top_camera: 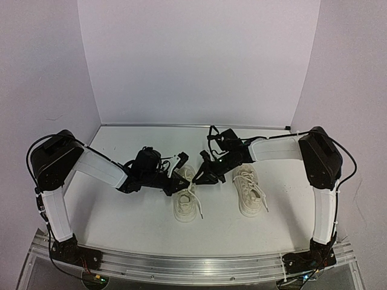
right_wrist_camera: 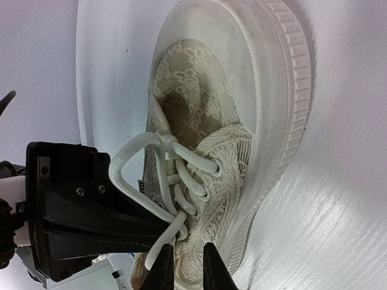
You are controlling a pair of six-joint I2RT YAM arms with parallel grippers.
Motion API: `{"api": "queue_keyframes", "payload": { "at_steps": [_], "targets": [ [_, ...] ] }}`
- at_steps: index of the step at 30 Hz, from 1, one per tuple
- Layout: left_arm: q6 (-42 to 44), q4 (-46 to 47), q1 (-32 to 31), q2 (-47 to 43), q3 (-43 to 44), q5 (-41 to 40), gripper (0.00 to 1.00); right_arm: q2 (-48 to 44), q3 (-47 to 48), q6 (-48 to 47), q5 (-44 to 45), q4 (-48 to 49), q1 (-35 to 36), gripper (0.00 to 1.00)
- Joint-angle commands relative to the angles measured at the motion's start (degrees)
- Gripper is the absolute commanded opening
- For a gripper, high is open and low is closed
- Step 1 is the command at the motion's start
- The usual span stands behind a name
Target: Tie the shoes
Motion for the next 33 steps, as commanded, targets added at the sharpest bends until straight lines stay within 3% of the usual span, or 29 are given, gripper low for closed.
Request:
{"api": "queue_keyframes", "payload": {
  "at_steps": [1,20,33],
  "targets": [
    [0.70,-1.18,0.21,0.33,2.30,1.27,0.00,-1.61,1.34,0.31,-0.90,1.32,0.82,0.15],
    [1.28,-1.47,0.21,1.07,3.22,2.12,0.00,0.16,2.60,1.82,-3.91,2.94,2.25,0.16],
    [-2.21,3.47,0.21,0.79,1.73,1.37,0.00,1.26,0.83,4.34,-4.92,4.49,2.33,0.16]
  ]
}}
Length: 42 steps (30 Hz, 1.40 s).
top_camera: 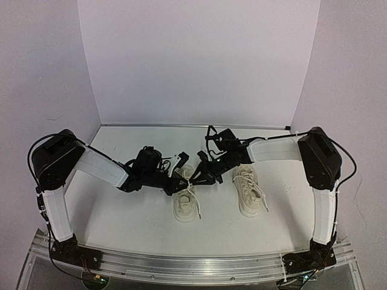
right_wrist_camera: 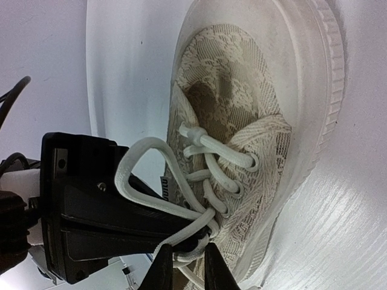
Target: Tie the shoes
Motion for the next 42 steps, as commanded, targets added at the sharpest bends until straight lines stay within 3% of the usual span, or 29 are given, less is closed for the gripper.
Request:
{"api": "queue_keyframes", "payload": {
  "at_steps": [1,10,17,29,35,42],
  "targets": [
    [-1.18,4.67,-0.03,0.01,0.53,0.32,0.00,1.22,0.35,1.50,-3.03,3.19,1.11,0.15],
    [-0.82,5.12,-0.03,-1.06,-0.38,-0.09,0.00,1.82,0.37,2.13,-3.68,3.62,1.08,0.00],
    [1.55,0.98,-0.03,-3.32,-0.45,-1.36,0.03,0.41,0.06,1.79,-2.59,3.53,1.07,0.00],
    [7.15,-13.97,1.27,-14.60,-2.64,-2.72,0.24,-1.65,-0.03,0.52,-1.18,3.44,1.09,0.00],
    [-1.80,-14.99,5.54,-17.23,-2.84,-3.82,0.52,-2.27,0.57,-0.89,-1.98,3.26,1.34,0.00],
    [-7.18,-20.96,6.34,-10.90,5.54,1.58,0.58,-2.64,1.05,-2.71,-2.17,2.28,2.63,0.00]
  ]
}}
